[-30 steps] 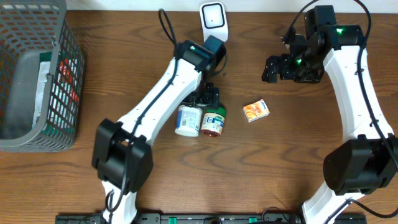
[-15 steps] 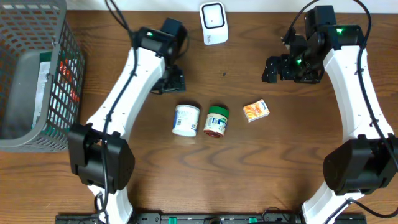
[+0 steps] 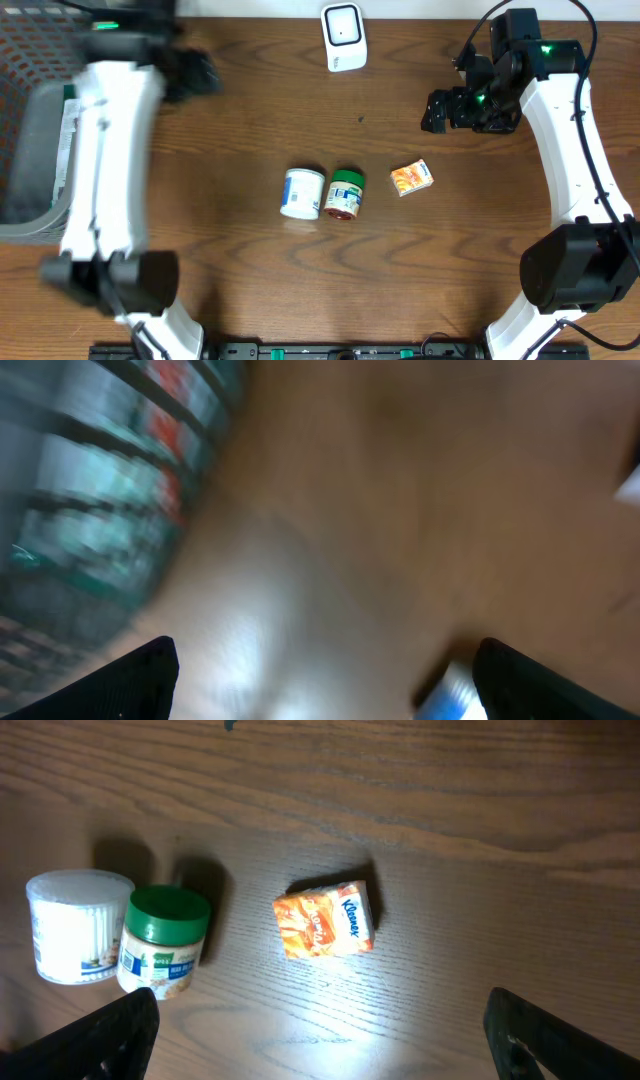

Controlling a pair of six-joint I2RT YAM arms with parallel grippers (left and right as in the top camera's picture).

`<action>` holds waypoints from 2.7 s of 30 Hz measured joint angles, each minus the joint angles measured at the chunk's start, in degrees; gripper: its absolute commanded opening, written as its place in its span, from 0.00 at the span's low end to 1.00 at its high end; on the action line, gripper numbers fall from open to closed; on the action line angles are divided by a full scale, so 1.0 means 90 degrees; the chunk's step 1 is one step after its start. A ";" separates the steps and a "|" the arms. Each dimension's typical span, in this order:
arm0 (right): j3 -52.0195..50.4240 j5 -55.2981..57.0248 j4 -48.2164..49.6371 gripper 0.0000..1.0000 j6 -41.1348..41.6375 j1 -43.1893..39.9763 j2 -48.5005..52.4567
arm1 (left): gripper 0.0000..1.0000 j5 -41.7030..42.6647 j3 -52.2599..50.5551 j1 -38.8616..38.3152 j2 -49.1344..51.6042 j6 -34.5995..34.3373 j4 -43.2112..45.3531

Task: Scan the item barcode
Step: 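Open the left gripper and lift it away from the tub, then reach the left gripper into the basket and grasp the green glove pack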

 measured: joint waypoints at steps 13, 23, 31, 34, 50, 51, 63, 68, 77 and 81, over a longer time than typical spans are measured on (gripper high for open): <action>0.0002 0.0000 0.0002 0.99 0.0000 0.0000 0.0000 | 0.98 -0.0138 0.0877 0.3354 0.0061 0.0612 0.0236; 0.0000 0.0000 0.0124 0.99 0.0000 0.0000 0.0000 | 0.98 0.0976 0.0804 0.4323 0.1902 0.2004 0.0022; 0.0000 0.0000 0.0124 0.99 0.0000 0.0000 0.0000 | 0.98 0.1350 0.0804 0.4303 0.3009 0.3106 0.0245; 0.0000 0.0000 0.0134 0.99 0.0000 0.0000 0.0000 | 0.98 0.1455 0.0804 0.4303 0.3383 0.3390 0.0199; 0.0002 0.0119 0.0177 0.99 0.0000 0.0000 0.0000 | 0.98 0.2404 0.0767 0.4340 0.4022 0.4291 0.0197; 0.0000 0.0119 0.0177 0.99 0.0000 0.0000 0.0000 | 0.98 0.2426 0.0765 0.4340 0.4024 0.4294 0.0199; 0.0000 0.0143 0.0177 0.99 0.0000 0.0000 0.0000 | 0.98 0.2433 0.0721 0.4316 0.4024 0.4284 0.0318; 0.0000 0.0143 0.0177 0.99 0.0000 0.0000 0.0000 | 0.98 0.2431 0.0721 0.4301 0.3934 0.4284 0.0427; 0.0000 0.0151 0.0177 0.99 0.0000 0.0000 0.0000 | 0.98 0.1802 0.0721 0.4267 0.3075 0.4070 0.0682; 0.0002 0.0165 0.0177 0.99 0.0000 0.0000 0.0000 | 0.98 0.1620 0.0573 0.4267 0.3007 0.4075 0.0984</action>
